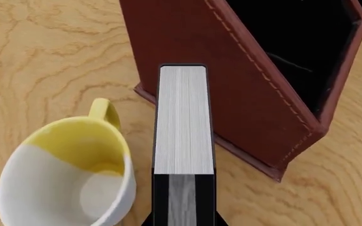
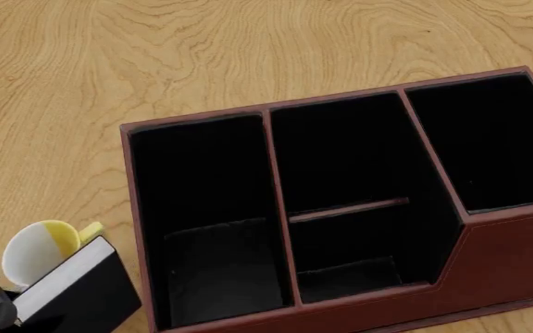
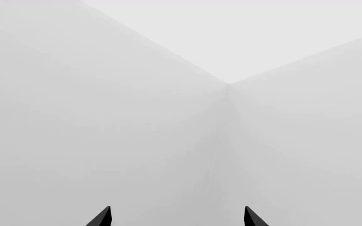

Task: Pick up the book and place it in the back compartment of the caddy.

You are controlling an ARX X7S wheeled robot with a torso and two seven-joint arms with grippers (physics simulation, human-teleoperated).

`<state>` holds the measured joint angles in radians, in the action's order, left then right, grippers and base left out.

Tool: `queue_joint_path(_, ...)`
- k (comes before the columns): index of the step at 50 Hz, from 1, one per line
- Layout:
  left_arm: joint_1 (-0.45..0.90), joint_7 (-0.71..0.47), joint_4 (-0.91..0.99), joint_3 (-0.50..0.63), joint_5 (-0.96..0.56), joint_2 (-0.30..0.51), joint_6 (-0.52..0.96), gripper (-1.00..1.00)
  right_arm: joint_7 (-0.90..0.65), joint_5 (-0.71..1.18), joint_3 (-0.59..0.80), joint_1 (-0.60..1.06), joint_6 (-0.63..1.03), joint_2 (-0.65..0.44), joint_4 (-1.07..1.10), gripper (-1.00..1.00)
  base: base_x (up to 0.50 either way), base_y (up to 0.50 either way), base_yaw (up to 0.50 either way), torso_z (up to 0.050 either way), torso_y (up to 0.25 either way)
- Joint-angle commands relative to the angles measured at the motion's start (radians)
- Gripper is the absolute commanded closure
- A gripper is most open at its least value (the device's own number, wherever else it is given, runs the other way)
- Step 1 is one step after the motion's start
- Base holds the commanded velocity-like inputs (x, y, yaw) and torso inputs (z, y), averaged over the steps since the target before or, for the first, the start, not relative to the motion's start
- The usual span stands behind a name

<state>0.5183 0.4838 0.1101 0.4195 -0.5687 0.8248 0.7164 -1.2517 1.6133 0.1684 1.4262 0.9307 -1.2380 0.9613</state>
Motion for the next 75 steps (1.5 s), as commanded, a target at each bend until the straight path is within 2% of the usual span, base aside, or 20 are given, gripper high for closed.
queue_joint_path(1, -0.056, -0.039, 0.083, -0.059, -0.085, 0.043, 0.003, 1.0, 0.004, 0.0, -0.021, -0.026, -0.017, -0.017, 0.006, -1.0, 0.0, 0.0, 0.0, 0.0, 0.0)
queue_joint_path(31, -0.218, -0.11, 0.253, -0.246, -0.234, 0.162, -0.025, 1.0, 0.002, 0.009, -0.058, -0.065, -0.049, -0.034, 0.019, -1.0, 0.0, 0.0, 0.0, 0.0, 0.001)
queue_joint_path(44, -0.229, -0.102, 0.278, -0.303, -0.279, 0.182, -0.046, 1.0, 0.006, 0.02, -0.075, -0.068, -0.057, -0.048, 0.018, -1.0, 0.0, 0.0, 0.0, 0.0, 0.002)
queue_joint_path(56, -0.247, -0.113, 0.309, -0.399, -0.352, 0.215, -0.061, 1.0, 0.009, 0.022, -0.074, -0.056, -0.053, -0.04, 0.014, -1.0, 0.0, 0.0, 0.0, 0.0, 0.001)
queue_joint_path(75, -0.217, -0.157, 0.371, -0.504, -0.475, 0.264, -0.023, 1.0, -0.009, 0.061, -0.07, -0.018, -0.045, -0.045, 0.018, -1.0, 0.0, 0.0, 0.0, 0.001, 0.001)
